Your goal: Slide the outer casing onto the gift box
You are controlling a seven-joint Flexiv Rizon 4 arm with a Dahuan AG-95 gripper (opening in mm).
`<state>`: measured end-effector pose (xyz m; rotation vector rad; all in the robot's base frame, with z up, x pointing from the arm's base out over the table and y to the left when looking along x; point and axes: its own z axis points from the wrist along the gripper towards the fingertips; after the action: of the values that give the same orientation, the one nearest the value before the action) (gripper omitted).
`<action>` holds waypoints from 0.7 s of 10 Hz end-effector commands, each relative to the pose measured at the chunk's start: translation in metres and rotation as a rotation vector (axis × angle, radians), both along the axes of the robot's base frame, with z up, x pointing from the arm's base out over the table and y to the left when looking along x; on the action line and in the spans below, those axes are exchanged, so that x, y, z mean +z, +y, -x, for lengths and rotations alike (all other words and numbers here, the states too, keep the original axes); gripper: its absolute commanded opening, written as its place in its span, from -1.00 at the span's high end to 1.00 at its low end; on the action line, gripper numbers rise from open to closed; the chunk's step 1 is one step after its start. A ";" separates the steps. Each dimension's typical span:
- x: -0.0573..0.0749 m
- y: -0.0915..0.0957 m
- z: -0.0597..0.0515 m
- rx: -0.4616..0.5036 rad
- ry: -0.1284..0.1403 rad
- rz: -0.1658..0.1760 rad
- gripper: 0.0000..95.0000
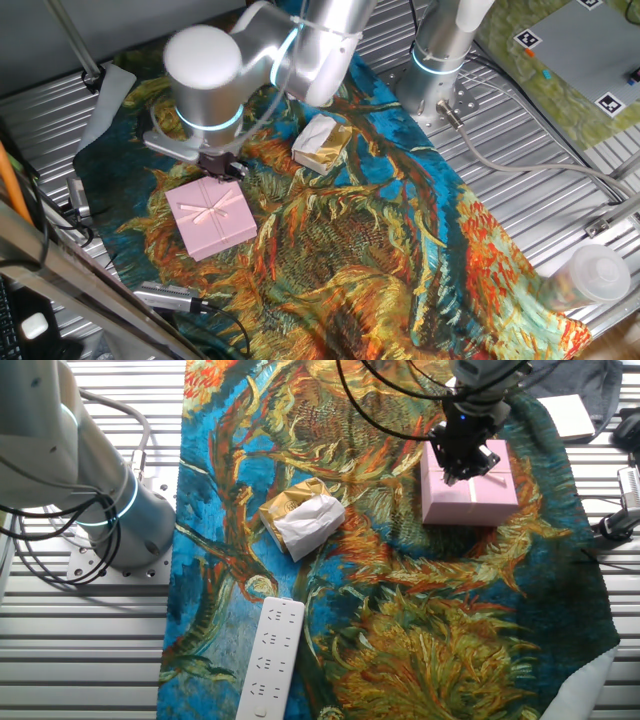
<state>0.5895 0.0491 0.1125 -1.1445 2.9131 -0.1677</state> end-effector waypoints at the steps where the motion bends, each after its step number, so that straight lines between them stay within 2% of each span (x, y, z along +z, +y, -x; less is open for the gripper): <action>1: 0.000 0.001 0.000 -0.011 0.028 0.000 1.00; 5: -0.001 0.001 0.000 0.015 0.028 -0.001 1.00; 7: -0.009 -0.001 -0.002 0.035 0.023 -0.005 1.00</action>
<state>0.5884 0.0463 0.1036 -1.2068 2.9081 -0.1489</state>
